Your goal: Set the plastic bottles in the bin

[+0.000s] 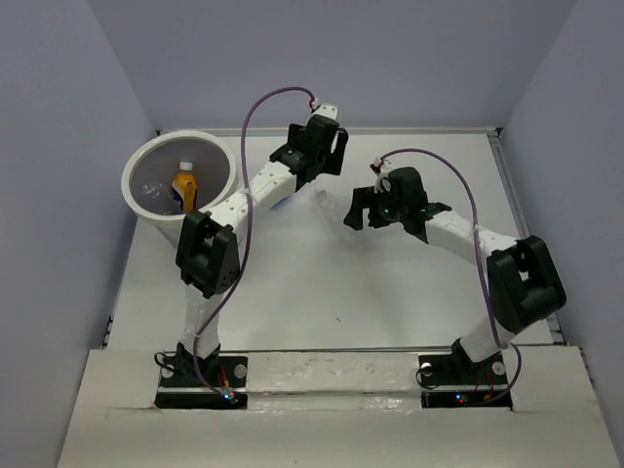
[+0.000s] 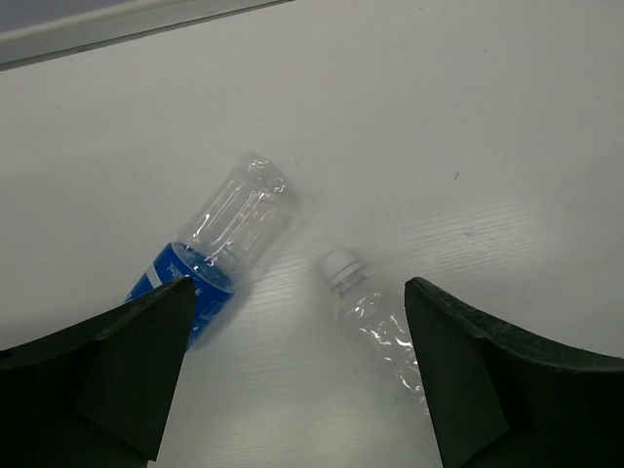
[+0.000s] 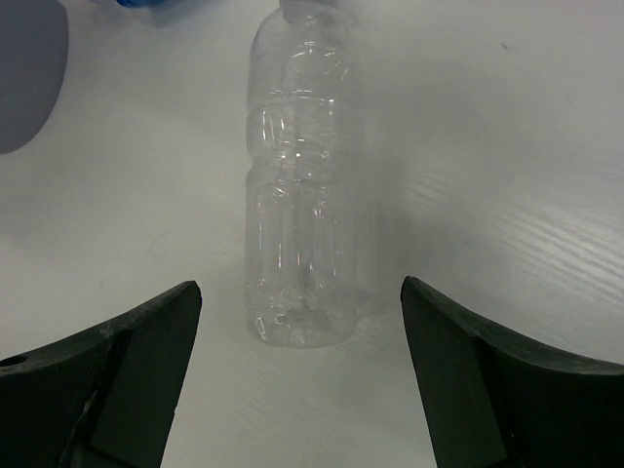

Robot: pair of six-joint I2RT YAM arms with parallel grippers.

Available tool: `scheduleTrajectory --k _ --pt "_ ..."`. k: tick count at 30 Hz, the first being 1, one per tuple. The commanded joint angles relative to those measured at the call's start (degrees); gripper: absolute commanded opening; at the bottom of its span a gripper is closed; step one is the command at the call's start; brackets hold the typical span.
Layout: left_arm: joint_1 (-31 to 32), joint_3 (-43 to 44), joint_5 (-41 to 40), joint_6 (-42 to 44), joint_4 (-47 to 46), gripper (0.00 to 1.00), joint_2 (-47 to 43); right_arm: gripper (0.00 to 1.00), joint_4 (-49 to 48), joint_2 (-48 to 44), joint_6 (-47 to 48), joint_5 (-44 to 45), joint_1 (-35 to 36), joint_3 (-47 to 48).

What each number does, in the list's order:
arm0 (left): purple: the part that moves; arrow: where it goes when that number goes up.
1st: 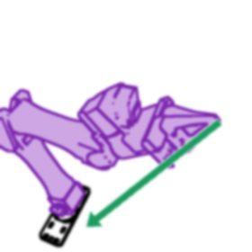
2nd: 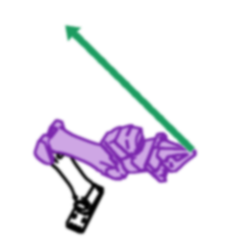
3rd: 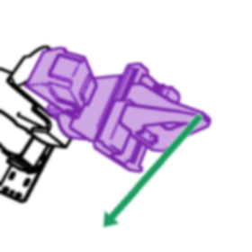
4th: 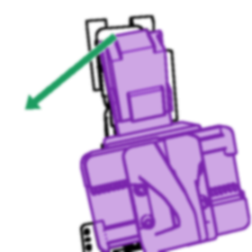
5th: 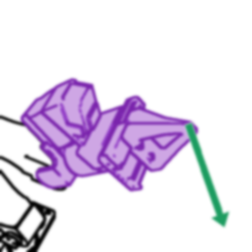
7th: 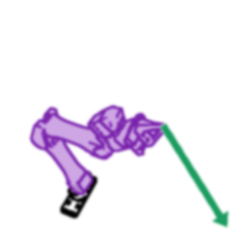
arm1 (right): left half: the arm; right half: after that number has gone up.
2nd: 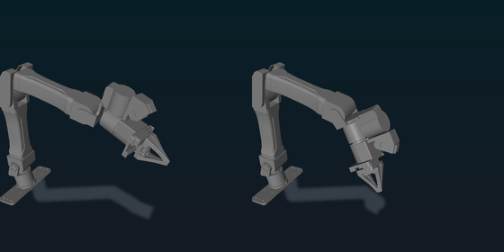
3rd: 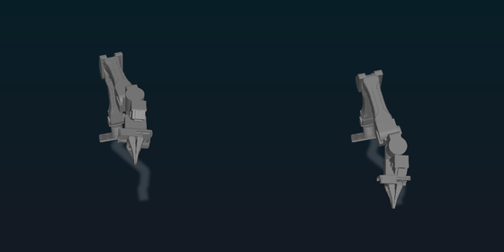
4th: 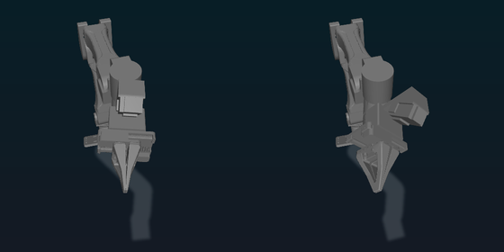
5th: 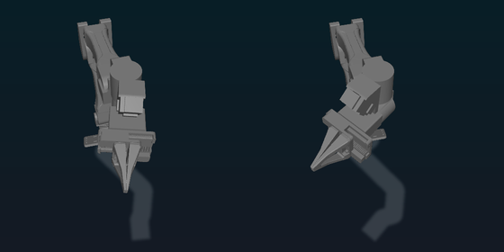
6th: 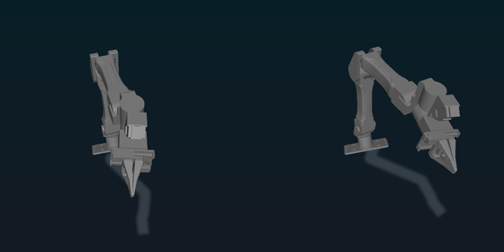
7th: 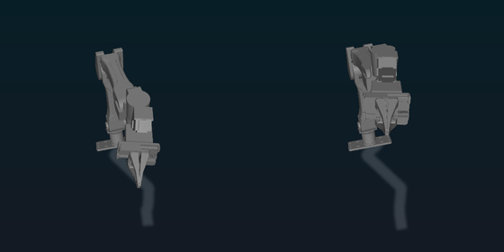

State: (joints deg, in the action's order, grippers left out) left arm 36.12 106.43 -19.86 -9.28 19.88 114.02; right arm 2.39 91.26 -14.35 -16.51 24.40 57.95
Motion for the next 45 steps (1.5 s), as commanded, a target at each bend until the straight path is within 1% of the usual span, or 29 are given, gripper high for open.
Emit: scheduleTrajectory --k 1,2,3,5,6,8,12,14,20,23,24,26,27,28,31,33,34,37,38,40,41,42,43,45 --pt "-1.6 1.3 -3.4 8.9 -1.2 0.99 2.0 0.89 -3.7 2.1 -0.1 -3.7 -0.2 1.8" --pt "-1.6 0.5 -3.1 8.9 -1.6 0.99 2.3 0.89 -4.1 2.1 -0.1 -3.7 -0.2 1.7" --pt "-2.9 -1.3 -2.6 9.4 -3.1 0.99 2.3 0.89 -4.6 2.9 -0.2 -4.2 -0.2 1.7" --pt "-4.3 -2.6 0.5 10.5 -4.1 0.99 2.4 0.89 -5.7 3.8 -0.2 -4.3 -0.2 2.0" --pt "-5.7 -3.2 1.5 10.7 -4.8 0.99 2.6 0.89 -5.7 4.9 0.0 -4.1 -0.2 2.8" --pt "-6.4 -3.9 2.7 11.0 -4.8 0.99 3.3 0.89 -5.7 6.2 0.7 -3.8 -0.2 4.0" --pt "-6.8 -4.0 4.0 13.2 -4.4 0.99 5.3 0.89 -4.3 10.2 1.6 -5.0 -0.2 8.2" --pt "-7.4 -4.0 6.5 13.9 -4.2 0.99 5.9 0.89 -4.0 12.6 1.7 -5.5 -0.2 9.2" --pt "-9.3 -3.4 8.5 14.5 -3.2 0.99 8.8 0.9 -0.5 17.7 3.2 -5.7 0.9 13.1" --pt "-9.4 -2.6 7.3 16.2 -2.7 0.99 10.3 0.81 0.4 18.8 3.4 -3.7 0.9 12.8" --pt "-9.7 -2.3 7.4 16.7 -2.3 0.99 10.6 0.7 0.7 17.8 3.5 -1.3 0.9 12.4" --pt "-9.9 -1.7 6.9 17.1 -2.1 0.99 11.4 0.57 0.9 16.0 3.3 0.9 0.9 11.1" --pt "-10.1 -1.3 6.8 17.5 -1.9 0.99 11.7 0.44 0.9 14.9 3.2 3.0 0.9 9.8" --pt "-10.2 -0.9 7.0 18.3 -1.7 0.99 12.3 0.41 1.0 12.8 2.7 3.8 0.9 9.1" --pt "-10.5 0.1 7.8 18.9 -0.6 0.99 13.9 0.35 1.1 9.3 2.1 5.6 0.9 6.8" --pt "-10.5 0.1 8.8 19.0 -0.1 0.99 14.7 0.3 1.2 7.6 1.3 6.5 0.9 5.6" --pt "-10.6 -0.3 9.0 19.0 -0.3 0.98 15.0 0.27 1.1 6.7 1.0 6.8 0.9 4.4" --pt "-10.5 -1.3 9.7 18.2 -1.4 0.87 15.2 0.26 1.6 3.5 0.3 7.9 0.9 2.8" --pt "-10.5 -1.5 10.5 17.2 -1.6 0.79 15.1 0.25 1.8 1.5 0.1 8.1 0.9 1.9" --pt "-10.5 -1.8 11.8 16.4 -2.3 0.69 14.2 0.25 2.3 -0.8 -0.3 9.0 0.9 1.0" --pt "-10.5 -1.8 13.0 15.6 -2.3 0.6 13.8 0.25 2.4 -3.4 -0.2 9.5 0.9 0.1" --pt "-10.4 -1.8 13.8 15.6 -2.1 0.55 13.3 0.25 2.6 -3.5 -0.2 10.0 0.9 -0.4" --pt "-10.3 -2.1 16.1 14.5 -2.0 0.54 11.7 0.25 3.1 -6.2 -0.2 11.2 0.9 -0.8" --pt "-9.5 -2.3 17.5 13.2 -2.6 0.53 9.6 0.25 3.9 -10.4 -0.2 12.2 0.9 -1.6"
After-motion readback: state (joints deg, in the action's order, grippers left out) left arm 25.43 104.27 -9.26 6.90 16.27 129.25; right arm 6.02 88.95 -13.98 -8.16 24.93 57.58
